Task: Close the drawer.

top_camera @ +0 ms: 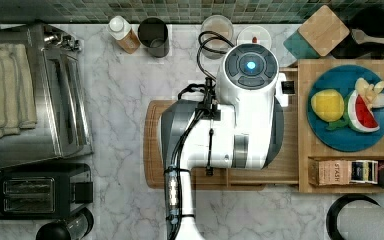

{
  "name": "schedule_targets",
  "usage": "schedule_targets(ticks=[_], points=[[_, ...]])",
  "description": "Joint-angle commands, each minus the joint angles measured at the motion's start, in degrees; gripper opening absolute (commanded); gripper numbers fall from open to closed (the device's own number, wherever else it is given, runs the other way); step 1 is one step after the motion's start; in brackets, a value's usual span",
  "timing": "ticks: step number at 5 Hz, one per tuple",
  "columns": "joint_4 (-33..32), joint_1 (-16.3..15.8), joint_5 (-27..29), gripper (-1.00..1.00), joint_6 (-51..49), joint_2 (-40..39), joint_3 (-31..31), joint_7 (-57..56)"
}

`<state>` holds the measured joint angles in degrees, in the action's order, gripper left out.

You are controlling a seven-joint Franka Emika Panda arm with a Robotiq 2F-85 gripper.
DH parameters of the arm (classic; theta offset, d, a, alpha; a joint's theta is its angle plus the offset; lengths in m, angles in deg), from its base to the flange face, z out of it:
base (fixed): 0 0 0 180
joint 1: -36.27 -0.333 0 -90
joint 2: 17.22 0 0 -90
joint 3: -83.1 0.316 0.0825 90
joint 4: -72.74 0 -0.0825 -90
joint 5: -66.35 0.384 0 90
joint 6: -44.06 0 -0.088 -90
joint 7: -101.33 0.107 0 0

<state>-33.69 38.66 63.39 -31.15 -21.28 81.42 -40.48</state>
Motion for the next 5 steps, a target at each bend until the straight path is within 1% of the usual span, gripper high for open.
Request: schedule_targets(ticks=[1,2,3,4,5], points=[[-0.7,0.22,-0.27,-1.0,0.29,0.0,-0.23,0.01],[-4.6,1.02,1.79,-1.0,4.4,1.6,-0.45,-6.28],[-8.82,-0.03,2.14,-1.0,8.75,3.76,1.03,-10.55],[-12.87,-2.14,3.03,-1.0,13.2,6.02,2.88,-11.45],[-13.85,-4.32,3.9,-1.0,13.69,7.0,4.75,-8.04]])
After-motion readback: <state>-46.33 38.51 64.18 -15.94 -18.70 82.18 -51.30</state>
